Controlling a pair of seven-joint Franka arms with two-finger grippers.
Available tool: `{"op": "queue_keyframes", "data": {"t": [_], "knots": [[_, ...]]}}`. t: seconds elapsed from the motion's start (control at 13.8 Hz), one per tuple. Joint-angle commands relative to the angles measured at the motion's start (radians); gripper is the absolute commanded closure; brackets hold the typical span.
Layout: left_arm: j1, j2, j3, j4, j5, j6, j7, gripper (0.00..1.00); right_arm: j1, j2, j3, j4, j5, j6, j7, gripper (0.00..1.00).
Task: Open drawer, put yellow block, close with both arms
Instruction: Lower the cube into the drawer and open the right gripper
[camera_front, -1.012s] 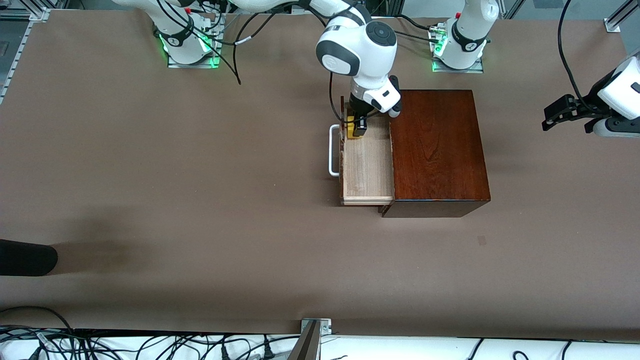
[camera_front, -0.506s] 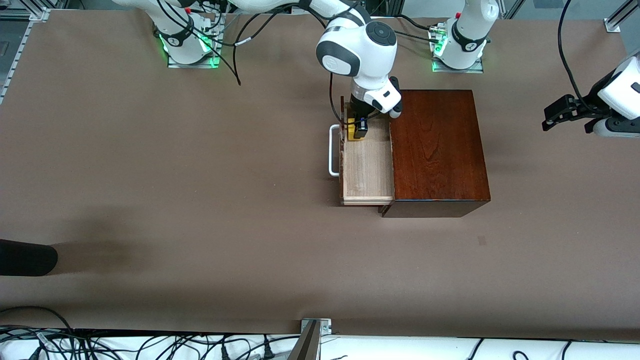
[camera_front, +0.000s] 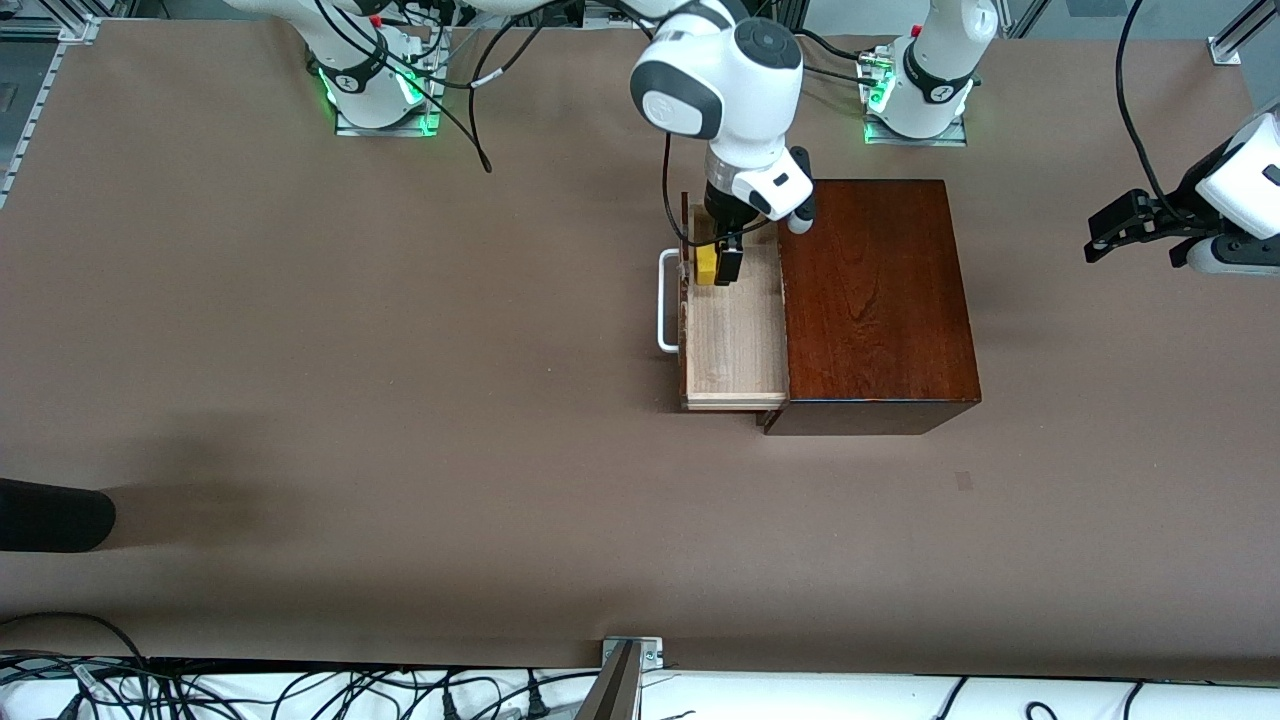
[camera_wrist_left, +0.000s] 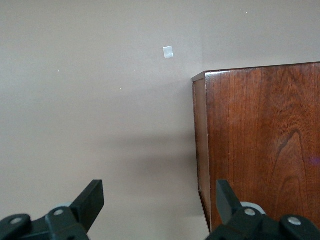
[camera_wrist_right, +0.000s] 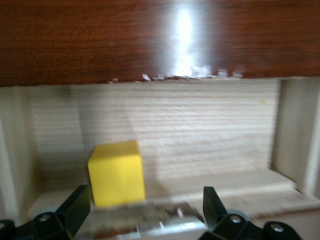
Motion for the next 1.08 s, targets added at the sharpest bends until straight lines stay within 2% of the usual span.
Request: {"op": "queue_keyframes", "data": {"t": [0.0,0.22,0.36,0.51,0.65,0.8,0.87,1.01], "knots": [[-0.010,-0.019,0.011,-0.010,-0.020,0.010,0.025,0.00,-0.029,-0.115,-0.014,0.011,0.020,-0.113,-0.008,0.00],[-0.025,-0.014,-0.004,0.001,-0.023,0.010,0.026,0.00,-0.172,-0.240,-0.020,0.011,0.024,-0.156,-0.013,0.00],[-0.038,-0.009,-0.041,0.002,-0.026,0.012,0.119,0.00,-0.296,-0.291,-0.017,0.011,0.043,-0.144,-0.017,0.00],[-0.044,-0.006,-0.101,0.002,-0.029,0.022,0.202,0.00,-0.385,-0.361,-0.026,0.005,0.142,-0.157,-0.008,0.00],[-0.064,0.013,-0.133,0.001,-0.098,0.032,0.270,0.00,-0.433,-0.419,-0.087,-0.028,0.199,-0.186,-0.001,0.00],[-0.116,0.053,-0.141,0.002,-0.210,0.033,0.298,0.00,-0.483,-0.479,-0.170,-0.072,0.335,-0.231,0.007,0.00],[-0.133,0.069,-0.141,0.001,-0.236,0.033,0.302,0.00,-0.496,-0.526,-0.225,-0.133,0.395,-0.239,0.012,0.00],[-0.211,0.113,-0.143,0.004,-0.239,0.082,0.305,0.00,-0.499,-0.654,-0.302,-0.300,0.420,-0.222,0.013,0.00]]}}
